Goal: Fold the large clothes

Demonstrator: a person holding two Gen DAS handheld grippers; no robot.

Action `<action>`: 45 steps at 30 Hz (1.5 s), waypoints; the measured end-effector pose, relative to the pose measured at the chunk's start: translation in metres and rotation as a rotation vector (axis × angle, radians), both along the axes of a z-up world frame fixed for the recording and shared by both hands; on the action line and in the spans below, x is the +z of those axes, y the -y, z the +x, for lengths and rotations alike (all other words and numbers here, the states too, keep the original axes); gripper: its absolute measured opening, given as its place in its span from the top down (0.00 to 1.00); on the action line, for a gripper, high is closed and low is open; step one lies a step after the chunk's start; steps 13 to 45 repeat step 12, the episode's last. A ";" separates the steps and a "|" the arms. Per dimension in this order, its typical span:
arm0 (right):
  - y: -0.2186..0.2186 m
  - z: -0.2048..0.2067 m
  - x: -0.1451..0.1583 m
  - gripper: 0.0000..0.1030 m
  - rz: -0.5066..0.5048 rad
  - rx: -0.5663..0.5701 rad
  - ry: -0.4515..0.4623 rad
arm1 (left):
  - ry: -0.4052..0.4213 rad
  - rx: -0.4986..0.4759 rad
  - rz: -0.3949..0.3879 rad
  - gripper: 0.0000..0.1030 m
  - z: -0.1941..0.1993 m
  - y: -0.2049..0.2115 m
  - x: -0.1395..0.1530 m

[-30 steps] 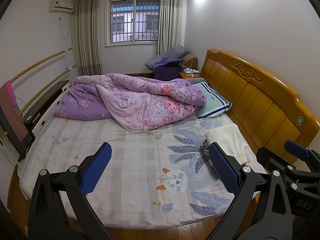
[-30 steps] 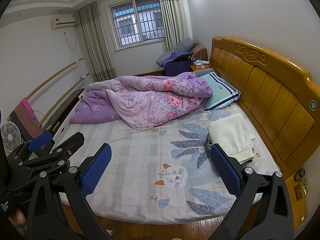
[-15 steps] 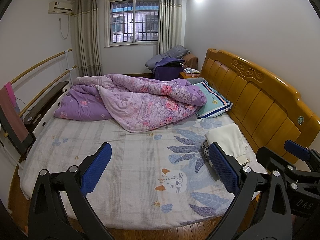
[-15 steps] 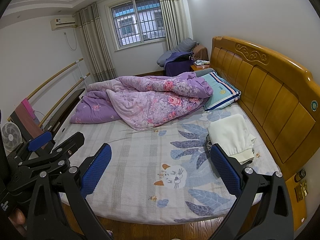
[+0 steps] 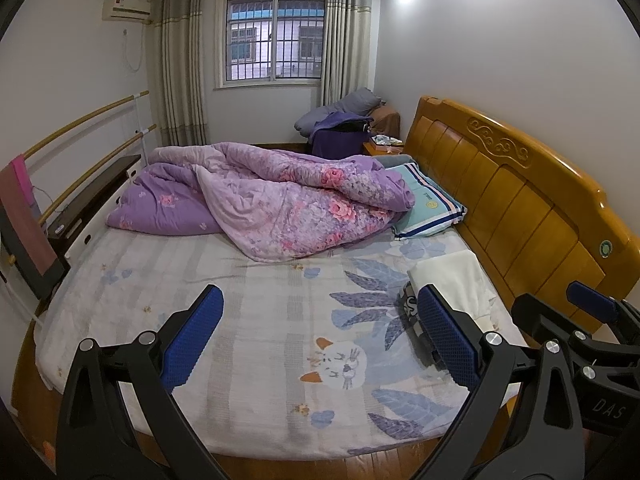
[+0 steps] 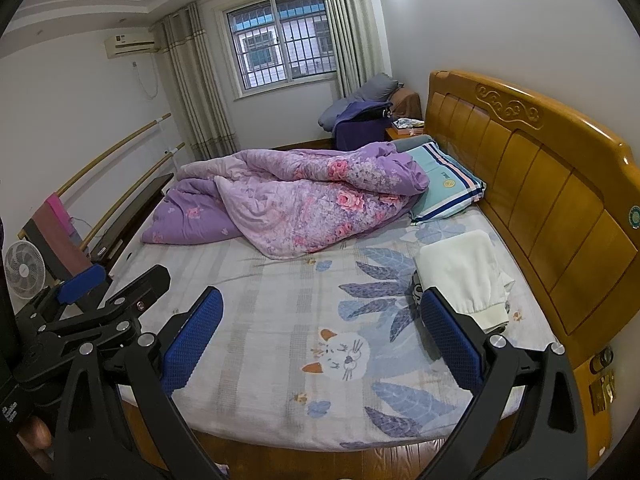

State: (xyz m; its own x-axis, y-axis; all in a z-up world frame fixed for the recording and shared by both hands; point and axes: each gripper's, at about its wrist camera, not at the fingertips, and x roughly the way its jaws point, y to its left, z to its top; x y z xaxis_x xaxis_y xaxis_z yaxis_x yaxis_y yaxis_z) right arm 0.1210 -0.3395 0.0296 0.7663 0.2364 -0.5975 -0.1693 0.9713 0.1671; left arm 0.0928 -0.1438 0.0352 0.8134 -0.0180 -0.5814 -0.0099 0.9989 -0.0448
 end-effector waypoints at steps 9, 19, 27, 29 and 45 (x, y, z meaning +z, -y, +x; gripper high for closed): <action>0.004 0.015 -0.009 0.07 -0.001 0.024 -0.041 | -0.042 0.012 -0.012 0.05 0.019 -0.003 -0.014; 0.002 0.021 -0.014 0.07 -0.001 0.031 -0.059 | -0.061 0.016 -0.009 0.05 0.025 -0.006 -0.020; 0.002 0.021 -0.014 0.07 -0.001 0.031 -0.059 | -0.061 0.016 -0.009 0.05 0.025 -0.006 -0.020; 0.002 0.021 -0.014 0.07 -0.001 0.031 -0.059 | -0.061 0.016 -0.009 0.05 0.025 -0.006 -0.020; 0.002 0.021 -0.014 0.07 -0.001 0.031 -0.059 | -0.061 0.016 -0.009 0.05 0.025 -0.006 -0.020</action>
